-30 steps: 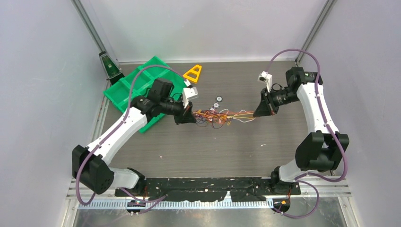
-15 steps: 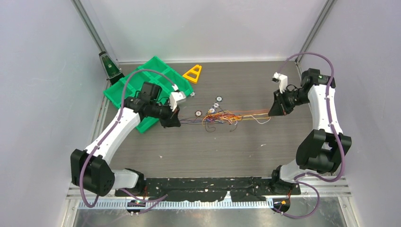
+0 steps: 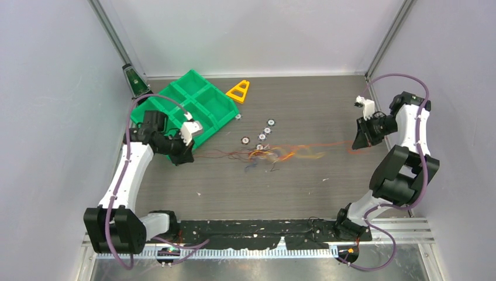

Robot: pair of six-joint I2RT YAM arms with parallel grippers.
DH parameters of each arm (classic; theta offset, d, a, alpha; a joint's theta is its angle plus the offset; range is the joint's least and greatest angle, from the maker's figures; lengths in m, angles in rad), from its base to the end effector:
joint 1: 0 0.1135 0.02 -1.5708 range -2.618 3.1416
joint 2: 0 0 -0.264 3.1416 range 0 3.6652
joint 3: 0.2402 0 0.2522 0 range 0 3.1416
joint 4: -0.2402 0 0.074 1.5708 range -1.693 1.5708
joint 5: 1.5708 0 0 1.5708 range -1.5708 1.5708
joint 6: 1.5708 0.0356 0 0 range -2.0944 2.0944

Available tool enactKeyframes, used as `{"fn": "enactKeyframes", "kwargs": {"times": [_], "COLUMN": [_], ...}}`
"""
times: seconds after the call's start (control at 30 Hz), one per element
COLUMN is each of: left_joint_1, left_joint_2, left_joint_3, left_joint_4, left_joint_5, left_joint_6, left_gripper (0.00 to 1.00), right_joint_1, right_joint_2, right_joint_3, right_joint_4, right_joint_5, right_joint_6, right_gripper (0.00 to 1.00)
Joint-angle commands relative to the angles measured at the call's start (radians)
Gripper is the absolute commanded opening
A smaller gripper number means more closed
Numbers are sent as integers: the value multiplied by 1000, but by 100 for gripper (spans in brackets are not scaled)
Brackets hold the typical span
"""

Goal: Untangle the cables

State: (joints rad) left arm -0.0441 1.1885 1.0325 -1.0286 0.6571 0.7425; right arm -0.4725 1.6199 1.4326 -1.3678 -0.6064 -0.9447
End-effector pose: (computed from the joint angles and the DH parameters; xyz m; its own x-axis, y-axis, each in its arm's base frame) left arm 0.2101 -0.0310 0.2850 -0.5028 0.5581 -0.6601 0.8208 0.5477 -0.1622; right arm 0.2643 -0.1123 0.2873 -0.8183 -0.3295 -0.4709 -0.5070 0.7999 0.3212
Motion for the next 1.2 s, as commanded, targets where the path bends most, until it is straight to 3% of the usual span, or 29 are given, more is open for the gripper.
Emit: {"fn": "enactKeyframes", "kwargs": {"times": [0.0,0.1,0.27,0.4,0.43,0.47,0.53,0.63,0.7,0.73,0.83,0.97,1.17], "left_joint_1": [97,71,-116,-207,-219,-226,-227,-226,-229,-237,-338,-493,-601], "left_joint_2": [-29,-36,-44,28,51,77,105,86,30,6,-29,42,167], "left_joint_3": [2,10,-44,-20,-4,4,24,27,1,-19,-79,-114,-139], "left_joint_4": [-83,-94,38,79,70,59,14,-10,58,105,260,385,507], "left_joint_5": [-106,-43,-59,-7,-16,-34,-65,-50,21,52,6,-119,-205], "left_joint_6": [115,77,-48,-145,-147,-135,-85,-37,-62,-82,-128,-130,-130], "left_gripper": [0,0,0,0,8,17,46,69,96,99,100,97,92], "right_joint_1": [-36,-29,28,159,186,244,333,445,540,594,711,827,923], "right_joint_2": [6,10,27,12,6,-5,-20,-38,-41,-38,-5,70,158], "right_joint_3": [57,58,42,7,-8,-15,-29,-67,-84,-88,-95,-108,-161], "right_joint_4": [93,95,70,21,24,37,64,164,233,255,355,474,654], "right_joint_5": [129,110,60,-27,-46,-50,-63,-82,-105,-126,-171,-201,-19], "right_joint_6": [-58,-42,-18,-4,22,37,81,202,281,330,422,539,587], "right_gripper": [6,5,7,36,42,55,70,84,99,96,95,97,98]}}
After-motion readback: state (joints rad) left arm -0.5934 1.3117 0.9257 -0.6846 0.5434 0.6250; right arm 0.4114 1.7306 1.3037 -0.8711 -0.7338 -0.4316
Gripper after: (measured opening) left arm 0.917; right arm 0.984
